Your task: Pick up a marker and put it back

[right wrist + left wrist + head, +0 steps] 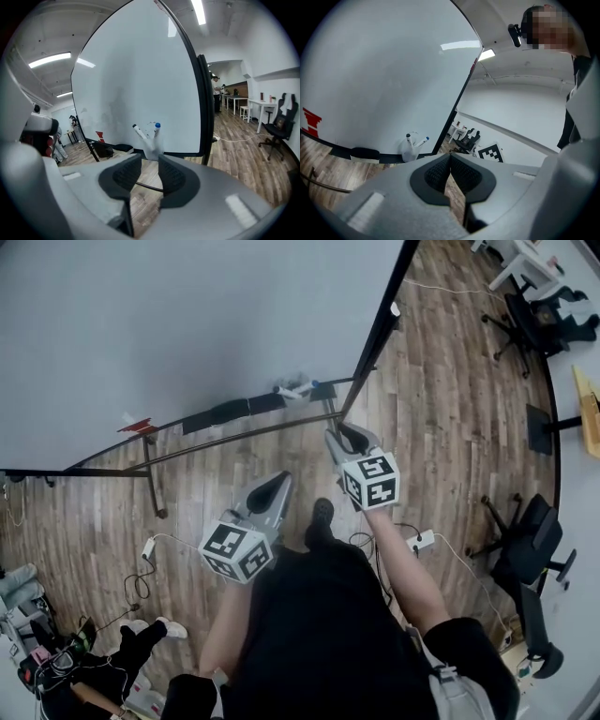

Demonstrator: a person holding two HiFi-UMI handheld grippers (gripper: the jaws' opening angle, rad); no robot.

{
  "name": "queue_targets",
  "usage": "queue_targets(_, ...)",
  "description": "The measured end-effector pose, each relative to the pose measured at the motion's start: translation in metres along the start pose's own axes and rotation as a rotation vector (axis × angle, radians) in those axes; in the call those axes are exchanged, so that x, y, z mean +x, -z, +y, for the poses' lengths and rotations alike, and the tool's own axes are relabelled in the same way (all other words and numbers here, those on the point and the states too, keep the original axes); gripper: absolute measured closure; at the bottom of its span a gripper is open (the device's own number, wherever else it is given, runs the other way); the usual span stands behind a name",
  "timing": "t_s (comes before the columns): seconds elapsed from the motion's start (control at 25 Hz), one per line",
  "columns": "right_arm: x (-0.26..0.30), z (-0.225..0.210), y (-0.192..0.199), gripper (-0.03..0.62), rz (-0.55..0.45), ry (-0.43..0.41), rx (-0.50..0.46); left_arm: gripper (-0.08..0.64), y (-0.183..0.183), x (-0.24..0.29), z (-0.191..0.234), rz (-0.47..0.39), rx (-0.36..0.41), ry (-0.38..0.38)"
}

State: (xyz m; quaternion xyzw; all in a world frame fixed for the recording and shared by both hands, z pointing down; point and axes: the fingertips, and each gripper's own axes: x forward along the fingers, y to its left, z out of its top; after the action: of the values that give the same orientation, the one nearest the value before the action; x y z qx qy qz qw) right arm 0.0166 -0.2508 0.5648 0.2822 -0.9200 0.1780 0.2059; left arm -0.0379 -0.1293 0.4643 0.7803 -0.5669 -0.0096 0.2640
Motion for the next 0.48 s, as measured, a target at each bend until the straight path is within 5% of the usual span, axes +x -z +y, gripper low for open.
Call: queue_targets(0.48, -0.045, 0.079, -0.007, 0.563, -0.078, 0.059, 0.018, 0.551, -0.004, -0.067, 0.015, 0.013, 0.036, 0.071)
